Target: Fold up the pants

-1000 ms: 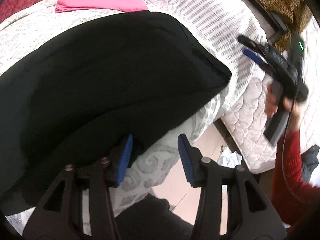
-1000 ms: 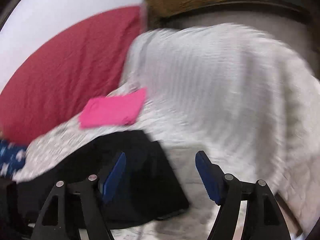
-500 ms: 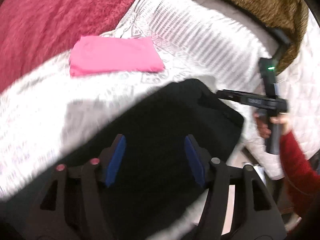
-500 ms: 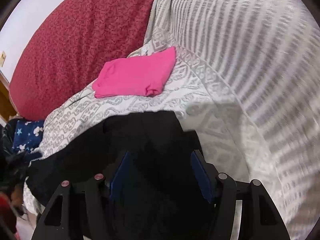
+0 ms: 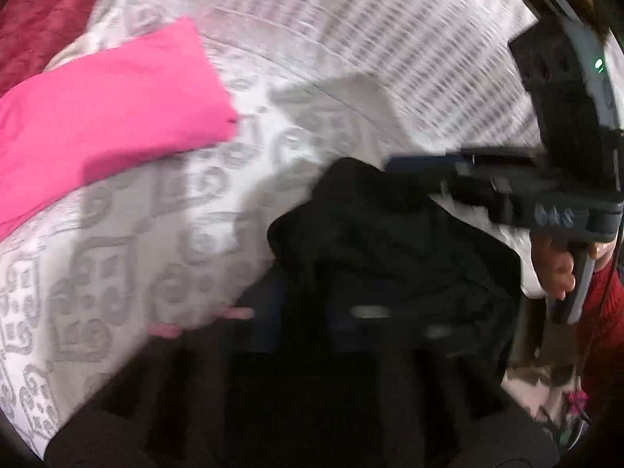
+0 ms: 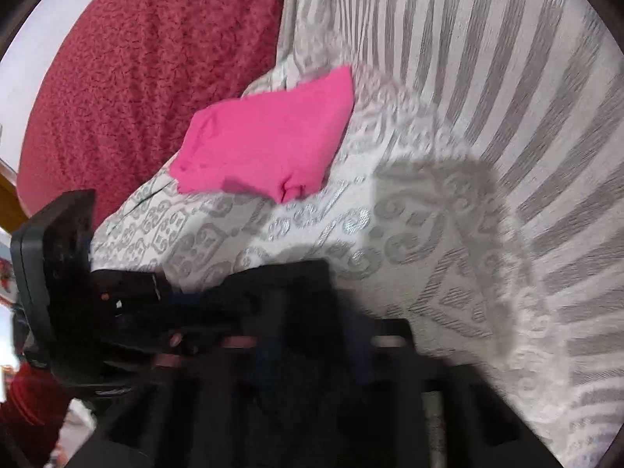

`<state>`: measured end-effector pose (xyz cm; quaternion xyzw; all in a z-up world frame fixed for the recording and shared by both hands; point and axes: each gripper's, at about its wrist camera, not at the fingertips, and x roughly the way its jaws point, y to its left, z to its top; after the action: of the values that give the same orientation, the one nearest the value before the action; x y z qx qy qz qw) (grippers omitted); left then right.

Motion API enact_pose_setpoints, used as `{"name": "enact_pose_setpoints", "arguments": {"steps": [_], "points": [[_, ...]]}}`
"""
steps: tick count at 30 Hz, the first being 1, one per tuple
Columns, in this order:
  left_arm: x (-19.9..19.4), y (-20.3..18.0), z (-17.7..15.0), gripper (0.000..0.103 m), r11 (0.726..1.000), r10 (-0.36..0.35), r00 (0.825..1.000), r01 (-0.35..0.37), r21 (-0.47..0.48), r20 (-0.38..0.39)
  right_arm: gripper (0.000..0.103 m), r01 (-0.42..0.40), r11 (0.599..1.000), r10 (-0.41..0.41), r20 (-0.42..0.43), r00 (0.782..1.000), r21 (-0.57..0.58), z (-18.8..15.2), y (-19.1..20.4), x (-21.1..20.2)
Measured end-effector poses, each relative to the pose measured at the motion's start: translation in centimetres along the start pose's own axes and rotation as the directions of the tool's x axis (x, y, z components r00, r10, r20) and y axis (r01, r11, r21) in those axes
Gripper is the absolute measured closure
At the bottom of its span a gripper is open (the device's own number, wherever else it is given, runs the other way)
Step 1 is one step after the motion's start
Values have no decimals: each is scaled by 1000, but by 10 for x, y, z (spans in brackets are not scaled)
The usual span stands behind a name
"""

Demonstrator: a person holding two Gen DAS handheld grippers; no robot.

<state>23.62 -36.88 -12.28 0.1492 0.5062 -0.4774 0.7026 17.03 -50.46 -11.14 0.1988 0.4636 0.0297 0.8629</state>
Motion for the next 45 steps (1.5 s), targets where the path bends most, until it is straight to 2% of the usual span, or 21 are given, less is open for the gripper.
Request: {"name": "enact_pose_setpoints", "arguments": {"steps": [2,6,8,10,12,13,14,16,17,18,19,21,22,24,27,30,36,40,41,42,45], "points": [[-18,-14,-14,90,999,-7,997,4,55,72,94,-41,999,42,77,996,-12,-10,6,-27],[-61,-35,-44,90,986,-153,976,140,93,156,96,-120,991,130,178,975,-67,-52,26,-88],[-82,-48,-66,90,973,-212,961,190,133,179,96,-160,980,178,165,970,-117,-76,38,-106],[-92,-59,-76,90,967,-228,955,200,156,190,93,-208,962,232,122,965,-179,-99,48,-119],[-95,-65,-84,90,964,-242,951,213,160,190,78,-181,962,208,119,971,-207,-108,50,-130],[-95,-68,-87,90,962,-246,951,217,166,186,74,-157,969,185,139,973,-190,-105,46,-134],[-94,-72,-89,90,962,-240,954,209,175,182,64,-146,978,170,167,971,-150,-98,37,-138],[-88,-76,-89,90,963,-230,958,198,185,170,58,-226,974,224,224,948,-16,-81,10,-142],[-85,-78,-90,90,960,-236,958,204,191,163,58,-303,949,275,248,929,82,-70,-10,-139],[-84,-79,-90,90,957,-244,957,211,200,158,58,-308,937,265,239,934,165,-61,-24,-132],[-85,-81,-93,90,953,-252,955,217,213,154,58,-257,944,215,204,955,209,-53,-30,-122],[-84,-85,-96,90,944,-264,954,226,239,145,57,-115,974,100,83,992,197,-39,-28,-90],[-84,-86,-98,90,941,-267,954,227,251,139,57,-96,978,91,33,995,187,-37,-25,-77],[-83,-88,-100,90,941,-262,956,223,256,133,57,-79,978,99,-97,990,192,-30,-22,-39],[-82,-82,-97,90,944,-267,955,231,237,130,57,12,986,18,-177,984,168,-23,-19,-7],[-84,-78,-94,90,944,-272,952,236,229,138,57,32,981,16,-245,969,192,-20,-21,15],[-89,-79,-96,90,942,-271,952,232,244,139,52,108,977,-59,-252,966,186,-20,-14,9],[-88,-81,-96,90,938,-268,954,227,261,134,47,52,980,3,-279,960,191,-17,-17,23],[-87,-80,-96,90,939,-267,954,226,259,135,66,34,982,15,-258,966,186,-14,-16,25],[-88,-80,-96,90,939,-267,954,227,258,134,96,35,983,11,-247,969,181,-11,-16,27],[-90,-80,-93,91,942,-252,957,209,261,145,98,0,982,27,-137,990,191,6,-8,14]]}}
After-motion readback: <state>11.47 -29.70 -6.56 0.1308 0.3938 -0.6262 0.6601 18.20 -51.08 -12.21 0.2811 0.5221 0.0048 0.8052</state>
